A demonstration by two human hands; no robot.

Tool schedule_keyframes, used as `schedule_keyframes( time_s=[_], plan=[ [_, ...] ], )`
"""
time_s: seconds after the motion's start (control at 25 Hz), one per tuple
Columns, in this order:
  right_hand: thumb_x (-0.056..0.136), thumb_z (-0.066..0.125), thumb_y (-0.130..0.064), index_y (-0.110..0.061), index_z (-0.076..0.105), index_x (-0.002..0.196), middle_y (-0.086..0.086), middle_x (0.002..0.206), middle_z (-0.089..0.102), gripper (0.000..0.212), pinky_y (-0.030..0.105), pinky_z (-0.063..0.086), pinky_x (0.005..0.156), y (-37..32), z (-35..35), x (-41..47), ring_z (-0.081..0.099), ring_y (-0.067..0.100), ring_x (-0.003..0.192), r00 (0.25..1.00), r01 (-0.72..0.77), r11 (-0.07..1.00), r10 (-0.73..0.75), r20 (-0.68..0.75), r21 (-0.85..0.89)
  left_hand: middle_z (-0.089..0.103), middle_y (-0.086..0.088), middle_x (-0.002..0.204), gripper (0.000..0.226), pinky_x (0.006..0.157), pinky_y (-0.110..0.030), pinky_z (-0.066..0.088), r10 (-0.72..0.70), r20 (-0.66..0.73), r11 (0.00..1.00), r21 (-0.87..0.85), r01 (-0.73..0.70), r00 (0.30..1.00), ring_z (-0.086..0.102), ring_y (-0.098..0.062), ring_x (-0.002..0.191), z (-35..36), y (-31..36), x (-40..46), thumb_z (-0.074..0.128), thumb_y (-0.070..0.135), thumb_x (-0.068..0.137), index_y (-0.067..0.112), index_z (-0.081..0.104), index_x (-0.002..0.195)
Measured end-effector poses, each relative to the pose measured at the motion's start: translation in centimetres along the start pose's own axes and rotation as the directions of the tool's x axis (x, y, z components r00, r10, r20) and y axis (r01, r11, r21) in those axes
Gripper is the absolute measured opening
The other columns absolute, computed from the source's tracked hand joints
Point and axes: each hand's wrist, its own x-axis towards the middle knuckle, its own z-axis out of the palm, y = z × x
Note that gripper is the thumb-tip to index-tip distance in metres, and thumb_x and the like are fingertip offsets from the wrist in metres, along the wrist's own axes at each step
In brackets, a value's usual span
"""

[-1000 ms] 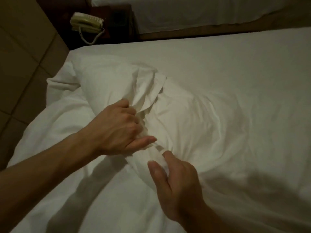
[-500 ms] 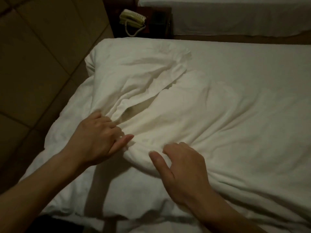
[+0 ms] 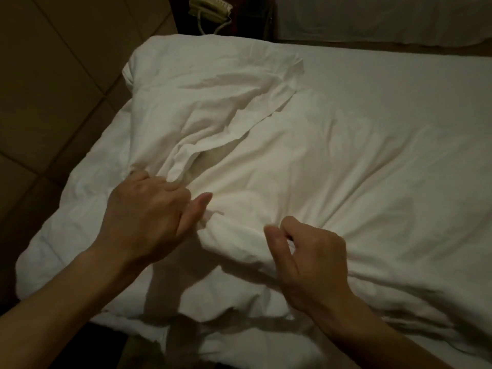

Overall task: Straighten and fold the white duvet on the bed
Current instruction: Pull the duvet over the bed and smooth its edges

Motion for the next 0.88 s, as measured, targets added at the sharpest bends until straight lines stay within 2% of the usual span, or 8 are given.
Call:
schedule_keyframes(
  time_s=[0.12, 0.2, 0.36, 0.52, 0.6, 0.68, 0.76, 0.88],
  plan=[
    [0.101, 0.019, -0.069, -0.027, 0.048, 0.070, -0.004, 0.057, 0.055, 0.060, 0.028, 0.030, 0.051, 0.2, 1.8, -2.3, 0.054, 0.017, 0.049, 0.978, -0.012, 0.988, 0.044, 0.206, -0.154, 0.052, -0.001, 0.045, 0.071, 0.054, -0.029, 0.042, -0.034, 0.059, 0.998, 0.051, 0.031, 0.998, 0.046, -0.019, 0.038, 2.2, 0.5, -2.3, 0.021, 0.053, 0.104, 0.023, 0.056, 0.050],
    [0.099, 0.022, -0.072, -0.028, 0.053, 0.076, -0.006, 0.063, 0.060, 0.058, 0.026, 0.033, 0.054, 0.5, 3.5, -3.7, 0.059, 0.018, 0.054, 0.955, 0.010, 0.982, 0.046, 0.293, -0.186, 0.057, -0.006, 0.046, 0.078, 0.051, -0.032, 0.046, -0.068, 0.091, 0.993, 0.104, 0.058, 0.994, 0.053, -0.023, 0.038, 4.1, 0.4, -3.9, 0.016, 0.054, 0.104, 0.020, 0.059, 0.049],
    [0.099, 0.019, -0.072, -0.033, 0.038, 0.077, -0.008, 0.065, 0.054, 0.049, 0.029, 0.034, 0.056, 0.8, 2.7, -4.9, 0.051, 0.016, 0.056, 0.958, 0.021, 0.998, -0.001, 0.287, -0.066, 0.060, -0.006, 0.052, 0.064, 0.055, -0.034, 0.040, -0.018, 0.024, 0.993, 0.113, 0.015, 1.000, 0.056, -0.026, 0.045, 2.4, 1.2, -5.8, 0.027, 0.047, 0.102, 0.019, 0.060, 0.054],
    [0.094, 0.012, -0.079, -0.033, 0.037, 0.085, -0.011, 0.081, 0.048, 0.053, 0.030, 0.035, 0.071, 0.8, 2.6, -4.6, 0.040, 0.010, 0.071, 0.946, -0.041, 0.999, 0.045, 0.321, -0.020, 0.060, -0.002, 0.056, 0.073, 0.061, -0.035, 0.038, 0.018, 0.116, 0.990, 0.140, -0.034, 0.993, 0.056, -0.024, 0.051, 2.4, 2.1, -4.3, 0.012, 0.056, 0.103, 0.022, 0.059, 0.058],
    [0.091, 0.011, -0.082, -0.030, 0.048, 0.091, -0.010, 0.086, 0.051, 0.064, 0.030, 0.041, 0.073, -0.3, 3.0, -3.6, 0.047, 0.010, 0.077, 0.958, -0.094, 0.992, 0.066, 0.281, 0.087, 0.058, 0.000, 0.060, 0.071, 0.063, -0.032, 0.032, 0.077, 0.130, 0.990, 0.111, -0.092, 0.989, 0.051, -0.021, 0.056, 2.6, 1.3, -2.9, 0.010, 0.057, 0.102, 0.024, 0.057, 0.062],
    [0.092, 0.013, -0.081, -0.024, 0.057, 0.106, -0.007, 0.096, 0.056, 0.073, 0.030, 0.045, 0.078, -2.0, 3.5, -3.0, 0.051, 0.011, 0.086, 0.973, -0.080, 0.984, 0.042, 0.226, 0.160, 0.059, 0.001, 0.069, 0.069, 0.067, -0.032, 0.032, 0.168, 0.155, 0.981, 0.067, -0.180, 0.974, 0.050, -0.019, 0.064, 1.8, 0.3, -1.6, 0.011, 0.056, 0.103, 0.021, 0.062, 0.072],
    [0.093, 0.016, -0.079, -0.021, 0.058, 0.114, -0.006, 0.102, 0.056, 0.074, 0.030, 0.046, 0.082, -4.2, 4.4, -2.5, 0.051, 0.010, 0.091, 0.979, -0.062, 0.975, 0.018, 0.203, 0.212, 0.062, 0.000, 0.079, 0.067, 0.073, -0.036, 0.038, 0.300, 0.169, 0.949, 0.053, -0.312, 0.939, 0.052, -0.020, 0.073, 0.7, -0.7, 0.4, 0.012, 0.054, 0.103, 0.020, 0.067, 0.083],
    [0.092, 0.018, -0.081, -0.025, 0.054, 0.112, -0.011, 0.099, 0.051, 0.069, 0.028, 0.046, 0.082, -7.3, 6.4, -0.5, 0.048, 0.006, 0.089, 0.977, -0.118, 0.948, 0.058, 0.207, 0.294, 0.066, 0.001, 0.095, 0.072, 0.085, -0.037, 0.038, 0.443, 0.270, 0.881, 0.045, -0.470, 0.855, 0.053, -0.019, 0.089, -0.1, -2.5, 5.3, 0.005, 0.056, 0.101, 0.024, 0.069, 0.096]
  ],
)
